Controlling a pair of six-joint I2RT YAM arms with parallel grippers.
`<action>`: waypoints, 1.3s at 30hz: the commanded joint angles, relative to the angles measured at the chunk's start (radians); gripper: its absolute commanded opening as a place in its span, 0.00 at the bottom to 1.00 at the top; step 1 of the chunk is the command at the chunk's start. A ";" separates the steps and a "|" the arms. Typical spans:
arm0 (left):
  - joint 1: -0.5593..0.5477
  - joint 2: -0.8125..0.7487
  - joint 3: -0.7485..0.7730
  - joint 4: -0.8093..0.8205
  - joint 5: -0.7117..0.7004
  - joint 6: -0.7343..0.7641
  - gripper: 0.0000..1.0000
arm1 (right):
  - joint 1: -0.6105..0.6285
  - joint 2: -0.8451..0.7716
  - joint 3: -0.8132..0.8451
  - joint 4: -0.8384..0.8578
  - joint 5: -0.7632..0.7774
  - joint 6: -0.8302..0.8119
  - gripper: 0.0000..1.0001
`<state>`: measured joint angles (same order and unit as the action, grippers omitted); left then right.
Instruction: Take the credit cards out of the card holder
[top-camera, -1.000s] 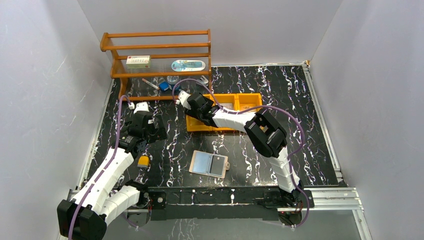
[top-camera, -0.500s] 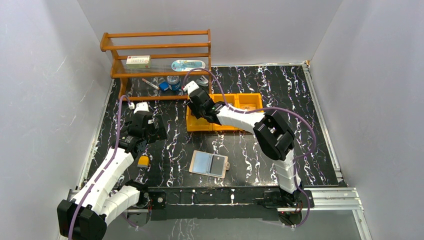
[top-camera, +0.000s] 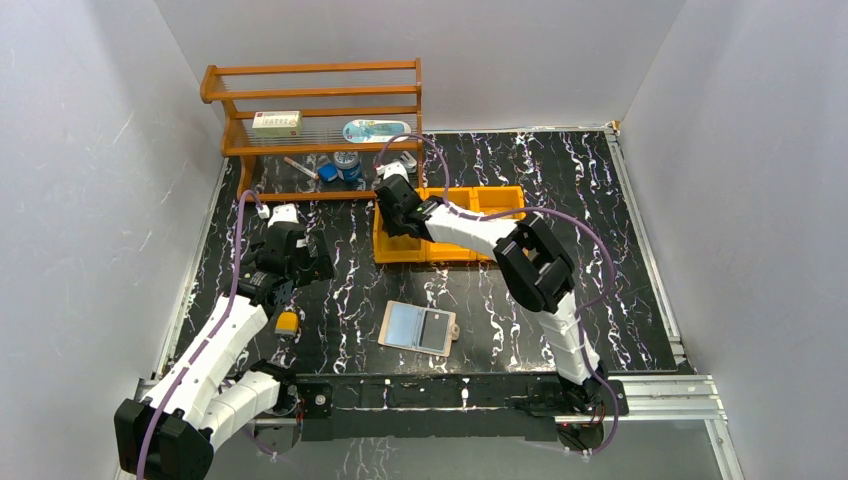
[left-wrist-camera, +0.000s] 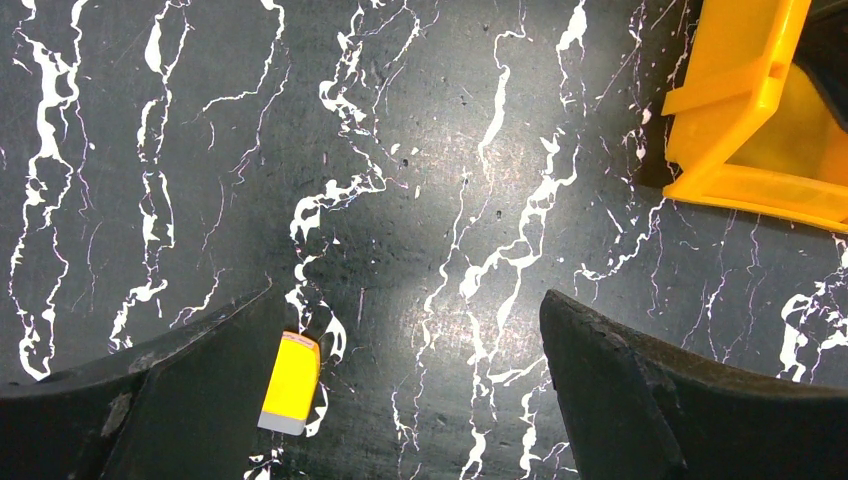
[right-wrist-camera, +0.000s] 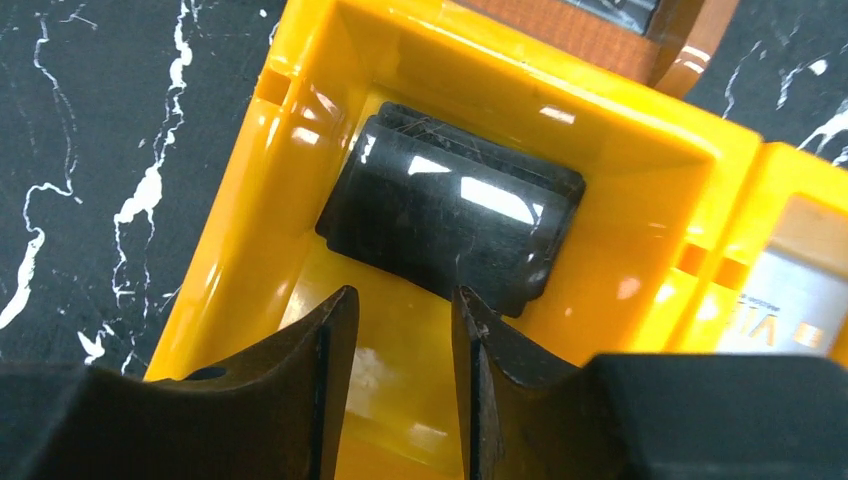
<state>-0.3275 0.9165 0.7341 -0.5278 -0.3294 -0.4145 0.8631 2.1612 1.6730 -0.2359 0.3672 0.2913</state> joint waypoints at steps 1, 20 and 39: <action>0.002 -0.001 0.022 -0.012 0.000 0.013 0.98 | -0.004 0.048 0.066 -0.042 0.003 0.079 0.46; 0.002 -0.006 0.019 -0.012 -0.001 0.014 0.98 | -0.003 0.147 0.083 -0.060 0.135 0.200 0.50; 0.002 0.005 0.022 -0.013 0.001 0.016 0.98 | 0.000 -0.099 0.030 0.027 -0.048 0.169 0.55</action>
<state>-0.3275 0.9245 0.7341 -0.5282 -0.3286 -0.4110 0.8642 2.1906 1.7000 -0.2569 0.3496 0.4667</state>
